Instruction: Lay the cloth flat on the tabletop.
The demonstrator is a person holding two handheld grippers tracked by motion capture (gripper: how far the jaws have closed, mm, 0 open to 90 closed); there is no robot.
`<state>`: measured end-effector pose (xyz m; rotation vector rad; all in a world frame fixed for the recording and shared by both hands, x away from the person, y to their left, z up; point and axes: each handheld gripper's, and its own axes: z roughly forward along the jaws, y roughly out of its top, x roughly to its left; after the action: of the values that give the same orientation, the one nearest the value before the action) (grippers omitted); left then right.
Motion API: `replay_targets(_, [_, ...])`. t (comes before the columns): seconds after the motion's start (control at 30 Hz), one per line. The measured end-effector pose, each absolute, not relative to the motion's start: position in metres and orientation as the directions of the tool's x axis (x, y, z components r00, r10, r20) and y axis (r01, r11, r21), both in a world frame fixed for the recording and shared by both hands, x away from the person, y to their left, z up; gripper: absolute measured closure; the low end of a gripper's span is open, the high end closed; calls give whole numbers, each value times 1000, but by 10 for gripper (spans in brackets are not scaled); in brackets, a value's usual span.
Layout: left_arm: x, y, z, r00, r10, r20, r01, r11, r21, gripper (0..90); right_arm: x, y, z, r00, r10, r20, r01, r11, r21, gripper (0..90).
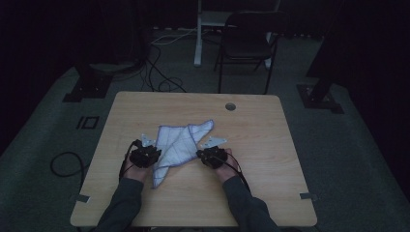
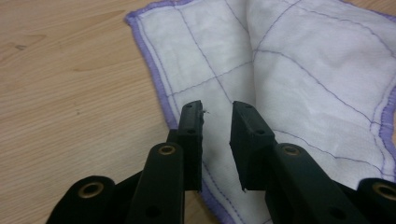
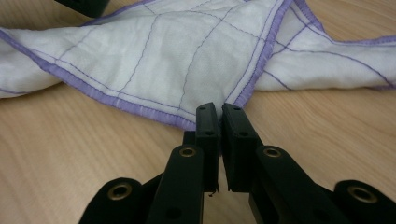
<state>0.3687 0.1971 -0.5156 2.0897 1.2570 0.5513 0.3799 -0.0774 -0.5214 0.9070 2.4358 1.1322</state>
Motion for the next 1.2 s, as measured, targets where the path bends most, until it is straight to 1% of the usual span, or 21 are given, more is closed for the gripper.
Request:
replay_targets(0.73, [363, 185, -530, 488, 873, 16, 632, -366, 683, 708, 342, -112, -520, -729, 684, -16, 419, 466, 779, 865])
replay_targets(1.2, [363, 182, -532, 488, 873, 17, 636, -369, 678, 699, 313, -141, -526, -700, 714, -5, 455, 451, 768, 864])
